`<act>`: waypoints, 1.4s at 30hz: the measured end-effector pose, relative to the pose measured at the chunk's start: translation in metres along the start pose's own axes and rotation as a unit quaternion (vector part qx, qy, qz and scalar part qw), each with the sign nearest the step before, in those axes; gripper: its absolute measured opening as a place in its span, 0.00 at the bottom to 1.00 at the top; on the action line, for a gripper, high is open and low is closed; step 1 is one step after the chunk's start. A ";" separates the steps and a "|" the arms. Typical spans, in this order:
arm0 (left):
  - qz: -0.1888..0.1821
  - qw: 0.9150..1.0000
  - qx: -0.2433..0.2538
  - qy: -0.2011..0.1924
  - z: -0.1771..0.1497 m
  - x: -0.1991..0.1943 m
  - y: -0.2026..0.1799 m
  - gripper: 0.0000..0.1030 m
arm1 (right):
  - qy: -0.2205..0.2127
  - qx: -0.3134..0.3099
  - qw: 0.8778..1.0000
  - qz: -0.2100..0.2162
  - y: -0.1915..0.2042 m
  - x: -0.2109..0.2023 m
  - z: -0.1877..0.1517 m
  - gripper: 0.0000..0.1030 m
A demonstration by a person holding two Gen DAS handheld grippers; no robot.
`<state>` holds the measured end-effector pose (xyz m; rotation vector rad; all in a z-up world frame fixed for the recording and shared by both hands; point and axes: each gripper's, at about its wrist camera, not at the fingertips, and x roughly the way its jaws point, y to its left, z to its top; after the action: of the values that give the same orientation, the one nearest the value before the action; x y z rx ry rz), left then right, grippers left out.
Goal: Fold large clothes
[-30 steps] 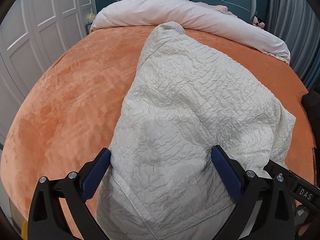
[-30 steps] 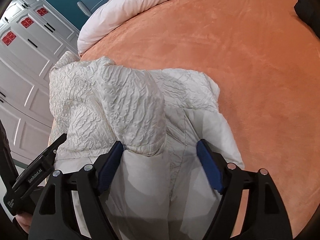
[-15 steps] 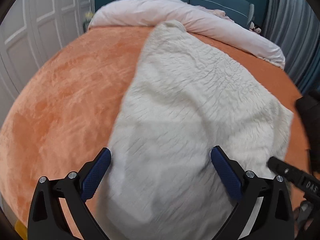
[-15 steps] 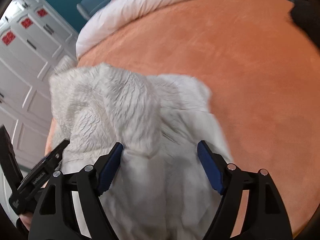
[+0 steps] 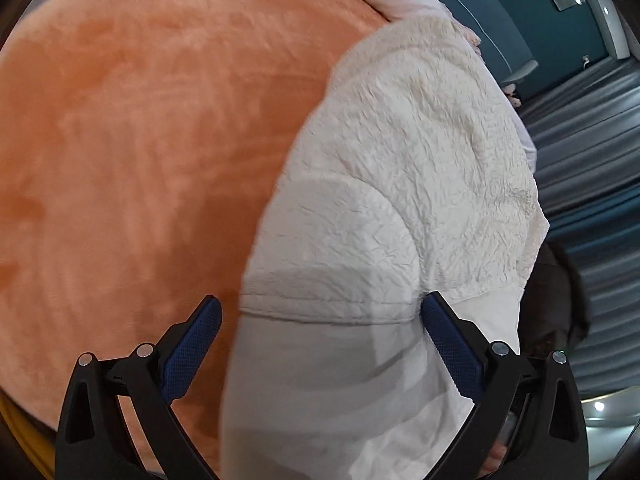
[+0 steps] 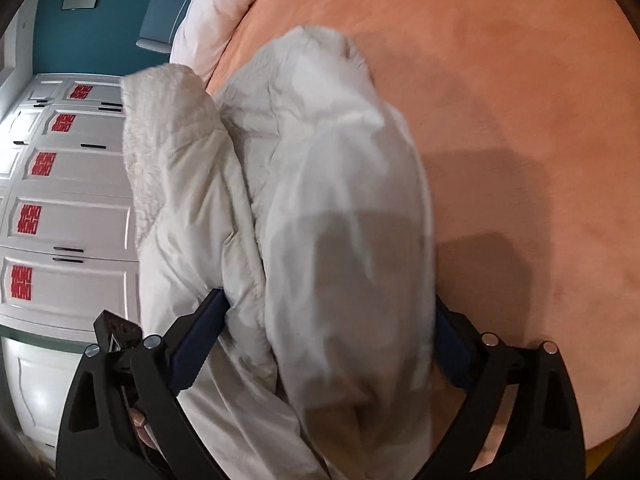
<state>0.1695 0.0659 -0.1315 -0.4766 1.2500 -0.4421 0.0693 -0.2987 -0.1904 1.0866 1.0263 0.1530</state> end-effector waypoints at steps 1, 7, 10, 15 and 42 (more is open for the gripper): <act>-0.006 1.000 0.001 0.003 0.002 0.002 0.000 0.95 | 0.002 0.000 1.000 0.006 0.000 0.004 0.001 0.92; 0.006 1.000 0.027 0.004 0.010 0.019 -0.025 0.95 | 0.009 -0.013 1.000 0.018 0.012 0.025 0.019 0.95; 0.033 0.997 0.062 -0.021 0.009 0.011 -0.045 0.89 | 0.008 -0.033 0.999 0.019 0.022 0.033 0.021 0.74; 0.077 0.984 0.147 -0.065 0.008 -0.009 -0.087 0.69 | -0.022 -0.090 0.996 -0.003 0.057 0.021 0.016 0.33; 0.074 0.946 0.195 -0.246 0.138 -0.125 -0.093 0.60 | -0.127 -0.303 0.944 0.028 0.251 0.042 0.073 0.29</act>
<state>0.2650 0.0733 0.0529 -0.1353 0.6838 -0.3985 0.2376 -0.1968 -0.0130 0.5512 0.6469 0.3413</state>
